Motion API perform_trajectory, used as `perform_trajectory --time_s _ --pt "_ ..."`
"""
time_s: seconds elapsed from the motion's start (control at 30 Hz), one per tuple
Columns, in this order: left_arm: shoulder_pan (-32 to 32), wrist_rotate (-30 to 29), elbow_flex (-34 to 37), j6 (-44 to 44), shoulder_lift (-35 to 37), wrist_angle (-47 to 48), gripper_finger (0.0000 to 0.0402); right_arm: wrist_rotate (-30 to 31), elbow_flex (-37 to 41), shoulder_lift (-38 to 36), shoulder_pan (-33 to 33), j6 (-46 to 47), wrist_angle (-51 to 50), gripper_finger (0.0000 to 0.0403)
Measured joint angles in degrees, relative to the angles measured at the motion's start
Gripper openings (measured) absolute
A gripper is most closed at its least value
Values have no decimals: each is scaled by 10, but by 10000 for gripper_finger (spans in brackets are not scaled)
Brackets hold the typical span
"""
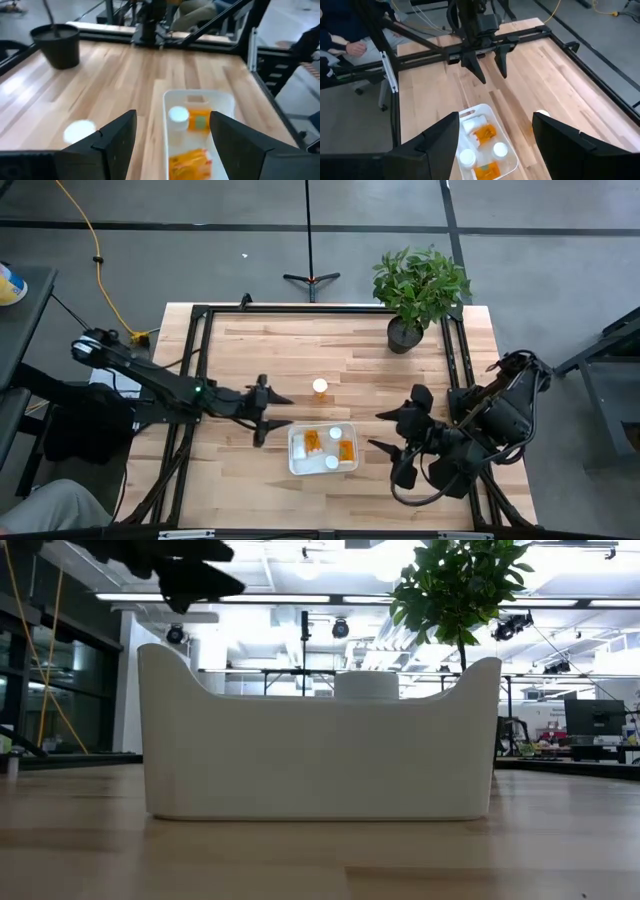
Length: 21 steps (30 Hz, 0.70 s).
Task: Pick and place pill bottles into a basket
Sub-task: Put the orange pill bottle into the white bin
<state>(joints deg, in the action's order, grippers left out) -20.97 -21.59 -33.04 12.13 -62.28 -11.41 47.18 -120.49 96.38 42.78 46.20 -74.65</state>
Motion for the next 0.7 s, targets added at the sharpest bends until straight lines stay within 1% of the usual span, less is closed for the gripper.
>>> perform_trajectory --time_s 0.13,0.2,0.3,0.37,0.5,0.63,0.7 --pt "2 -18 0 1 10 55 287 21 0 -11 1 -9 0 243" --pt "16 -11 0 5 10 82 287 22 0 -12 1 -13 1 243" --pt "42 2 0 33 10 133 287 19 0 -12 0 -17 2 243" --pt "64 9 0 43 10 150 287 17 0 -12 0 -17 2 243" --pt "118 67 0 43 10 156 287 19 0 -12 0 -17 2 243" --pt "171 152 0 23 5 156 288 17 0 -12 0 -17 2 243" --pt "195 183 0 23 5 147 293 16 0 -12 0 -17 2 243"
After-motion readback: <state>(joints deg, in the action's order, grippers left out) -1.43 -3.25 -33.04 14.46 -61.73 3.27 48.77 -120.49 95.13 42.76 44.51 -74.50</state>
